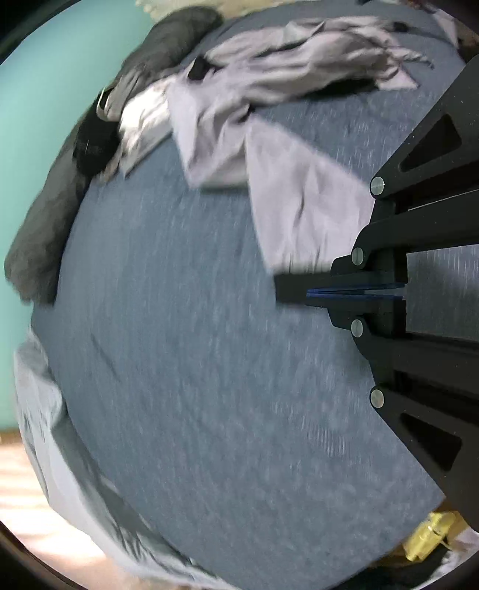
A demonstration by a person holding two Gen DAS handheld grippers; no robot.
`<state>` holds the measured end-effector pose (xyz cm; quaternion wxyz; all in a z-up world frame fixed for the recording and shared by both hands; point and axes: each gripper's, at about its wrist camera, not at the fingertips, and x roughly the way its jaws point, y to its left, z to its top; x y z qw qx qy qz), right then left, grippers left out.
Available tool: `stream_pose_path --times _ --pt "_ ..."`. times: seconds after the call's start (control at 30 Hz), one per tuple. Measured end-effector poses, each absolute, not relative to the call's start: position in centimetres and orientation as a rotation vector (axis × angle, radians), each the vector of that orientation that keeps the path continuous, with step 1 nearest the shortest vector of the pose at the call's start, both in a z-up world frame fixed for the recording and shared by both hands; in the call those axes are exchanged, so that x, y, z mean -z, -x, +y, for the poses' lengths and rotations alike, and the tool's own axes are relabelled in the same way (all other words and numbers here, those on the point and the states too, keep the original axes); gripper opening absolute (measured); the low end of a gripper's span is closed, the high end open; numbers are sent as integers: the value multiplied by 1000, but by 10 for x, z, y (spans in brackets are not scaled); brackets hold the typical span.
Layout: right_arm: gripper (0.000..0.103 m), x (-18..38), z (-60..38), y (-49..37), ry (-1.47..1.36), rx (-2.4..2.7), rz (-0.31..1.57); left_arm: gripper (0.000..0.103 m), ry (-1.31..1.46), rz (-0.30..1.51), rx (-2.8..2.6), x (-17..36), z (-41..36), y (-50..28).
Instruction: Fold clothes
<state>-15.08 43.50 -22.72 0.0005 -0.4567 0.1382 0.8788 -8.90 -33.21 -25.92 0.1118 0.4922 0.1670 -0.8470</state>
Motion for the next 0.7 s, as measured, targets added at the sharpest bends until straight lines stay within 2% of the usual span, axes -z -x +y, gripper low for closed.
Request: stream_pose_path --times 0.07,0.1,0.13,0.17,0.2,0.4,0.53,0.7 --pt "19 231 425 154 1470 -2776 433 5 -1480 519 2561 259 -304 100" --pt "30 233 417 155 1498 -2789 440 14 -1498 534 2595 259 -289 105" --pt "37 235 410 156 1522 -2799 442 20 -1518 549 2623 259 -274 109" --pt "37 238 401 158 1553 -2811 434 32 -1544 561 2649 261 -259 114" --pt "38 241 391 159 1592 -2820 409 38 -1580 570 2671 264 -242 118" --pt "47 265 332 164 1815 -2841 264 39 -1801 612 2785 283 -139 145" --pt "51 283 312 166 1897 -2819 253 40 -1954 546 2760 311 -87 151" --pt "59 295 298 163 1941 -2831 181 51 -1997 626 2804 321 -56 150"
